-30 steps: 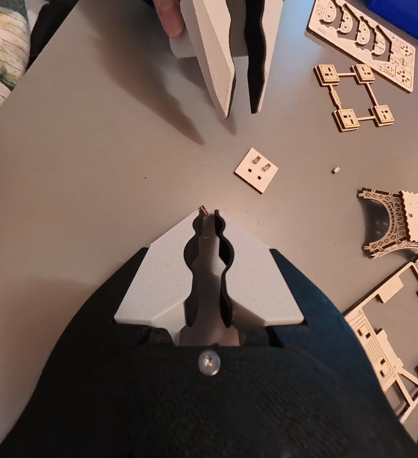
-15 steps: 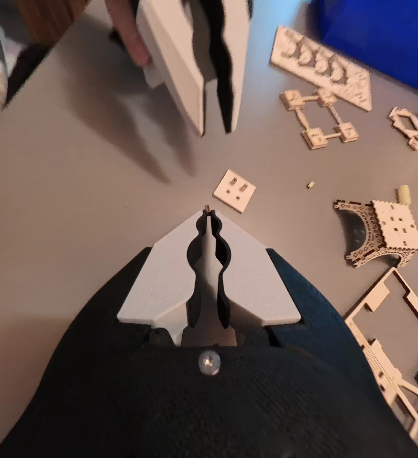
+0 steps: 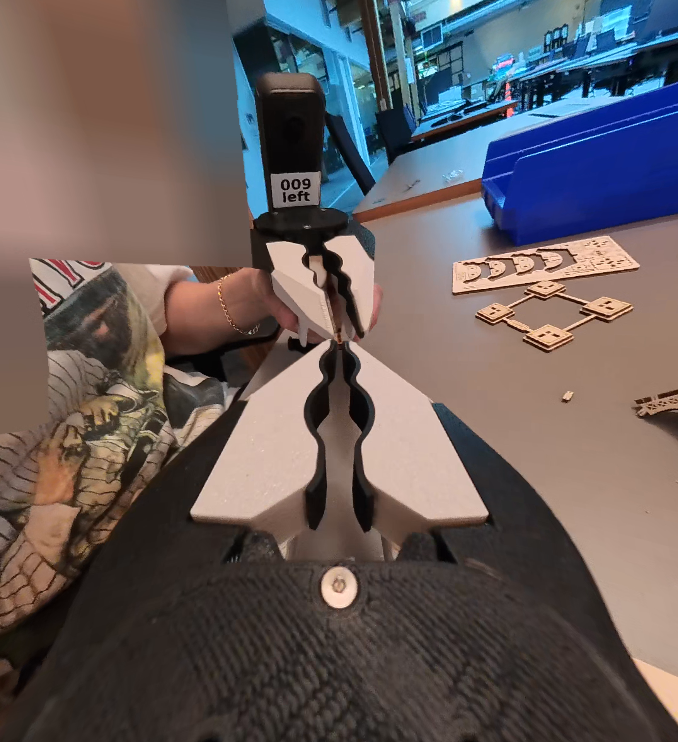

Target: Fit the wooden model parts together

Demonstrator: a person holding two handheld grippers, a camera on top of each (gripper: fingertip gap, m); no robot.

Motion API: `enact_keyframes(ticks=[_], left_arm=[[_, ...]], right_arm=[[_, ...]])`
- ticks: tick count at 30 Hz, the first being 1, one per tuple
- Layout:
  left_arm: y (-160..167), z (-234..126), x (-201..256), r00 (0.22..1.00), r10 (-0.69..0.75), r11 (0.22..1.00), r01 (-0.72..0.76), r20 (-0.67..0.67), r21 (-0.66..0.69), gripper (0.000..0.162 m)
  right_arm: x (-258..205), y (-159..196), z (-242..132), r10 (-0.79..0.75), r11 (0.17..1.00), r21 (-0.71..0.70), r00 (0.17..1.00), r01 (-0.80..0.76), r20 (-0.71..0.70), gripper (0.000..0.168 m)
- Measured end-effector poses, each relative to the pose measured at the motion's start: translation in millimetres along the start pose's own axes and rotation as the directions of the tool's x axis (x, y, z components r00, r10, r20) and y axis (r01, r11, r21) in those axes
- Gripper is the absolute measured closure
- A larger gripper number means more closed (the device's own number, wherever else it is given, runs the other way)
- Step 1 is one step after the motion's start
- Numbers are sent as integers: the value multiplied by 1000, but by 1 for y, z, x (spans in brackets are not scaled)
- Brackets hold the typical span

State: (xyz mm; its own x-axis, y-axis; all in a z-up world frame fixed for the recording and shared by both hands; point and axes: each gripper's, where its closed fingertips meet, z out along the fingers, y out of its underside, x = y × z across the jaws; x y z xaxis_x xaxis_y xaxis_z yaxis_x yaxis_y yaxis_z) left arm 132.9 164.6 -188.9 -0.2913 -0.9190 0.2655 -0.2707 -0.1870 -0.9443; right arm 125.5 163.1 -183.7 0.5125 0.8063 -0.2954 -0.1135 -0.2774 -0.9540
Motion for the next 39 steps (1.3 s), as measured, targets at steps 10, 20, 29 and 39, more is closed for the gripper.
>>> enact_keyframes(ticks=[10,20,29,39], left_arm=[[4,2,4,1000,4,999,-5,-26,-43,154],[12,1,6,999,15,995,-19,-35,-98,160],[11,0,8,999,16,995,-20,-41,-96,158],[14,1,4,1000,22,993,-23,-11,-119,162]], right_arm=[[4,10,4,-32,998,-60,999,30,-35,168],[0,11,6,-71,995,-74,997,69,-26,168],[-1,12,3,-131,987,-100,991,126,-36,168],[4,16,-2,-154,981,-127,986,145,-61,168]])
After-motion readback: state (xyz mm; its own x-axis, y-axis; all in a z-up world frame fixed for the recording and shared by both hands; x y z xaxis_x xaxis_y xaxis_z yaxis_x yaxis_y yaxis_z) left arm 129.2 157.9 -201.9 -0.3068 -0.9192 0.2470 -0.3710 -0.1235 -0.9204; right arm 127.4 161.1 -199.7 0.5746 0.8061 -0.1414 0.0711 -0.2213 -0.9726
